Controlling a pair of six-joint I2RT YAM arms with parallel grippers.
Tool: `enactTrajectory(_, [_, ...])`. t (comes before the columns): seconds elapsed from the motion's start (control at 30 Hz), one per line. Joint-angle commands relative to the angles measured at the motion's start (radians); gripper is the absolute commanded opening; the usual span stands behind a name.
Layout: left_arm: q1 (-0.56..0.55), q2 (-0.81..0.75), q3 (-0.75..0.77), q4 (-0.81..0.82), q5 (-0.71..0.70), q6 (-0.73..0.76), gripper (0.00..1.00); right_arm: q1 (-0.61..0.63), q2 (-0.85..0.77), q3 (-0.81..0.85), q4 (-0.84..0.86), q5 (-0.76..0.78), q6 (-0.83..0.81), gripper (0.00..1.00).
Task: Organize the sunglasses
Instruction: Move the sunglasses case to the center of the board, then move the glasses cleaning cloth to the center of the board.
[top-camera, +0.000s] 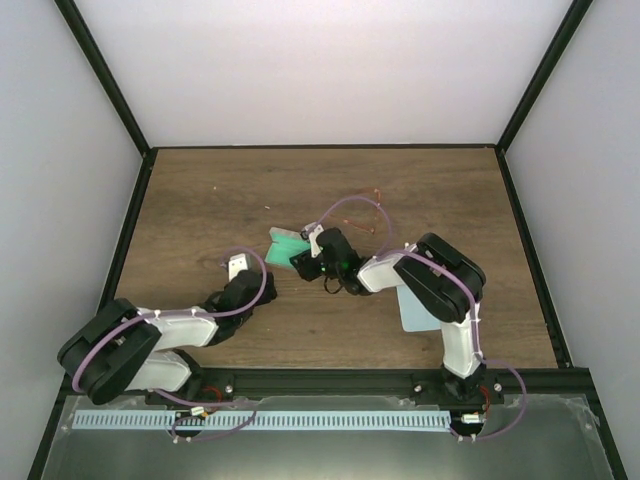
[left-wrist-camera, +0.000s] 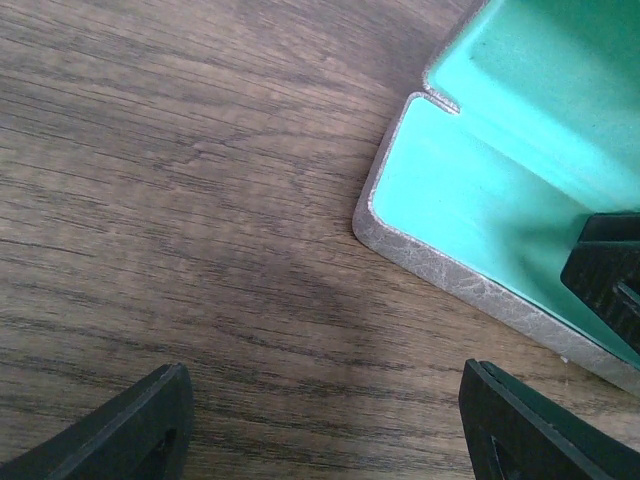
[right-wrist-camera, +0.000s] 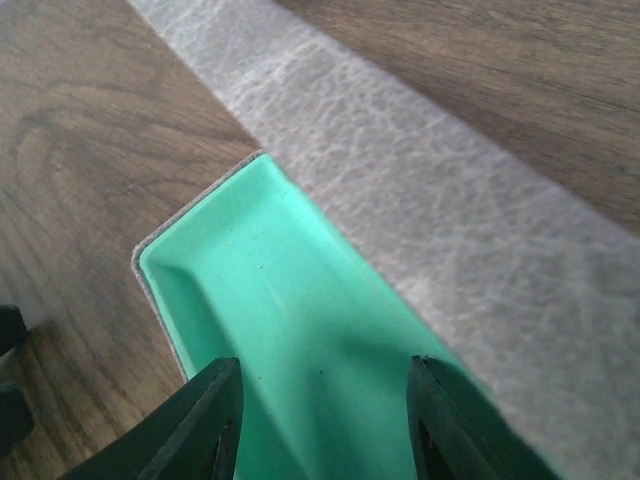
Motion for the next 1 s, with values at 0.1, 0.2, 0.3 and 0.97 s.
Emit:
enactTrajectory(0.1, [0.0, 0.051, -0.01, -0.047, -0.001, -0.01, 0.77, -0.011, -0.109, -0.053, 0.038, -0.192, -0.059, 0.55])
enactTrajectory(0.2, [0.0, 0.057, -0.008, -0.046, -0.002, -0.009, 0.78, -0.011, -0.19, -0.127, 0.094, -0.25, -0.045, 0.57])
enactTrajectory(0.3, [0.0, 0.032, -0.017, -0.051, -0.012, -0.012, 0.78, -0.009, -0.293, -0.201, 0.114, -0.267, -0.022, 0.58])
enactTrajectory(0.97, [-0.505, 0.364, 0.55, -0.287, -0.174, -0.096, 0.74, -0.172, -1.265, -0.551, -0.5, 0.486, 0.275, 0.59])
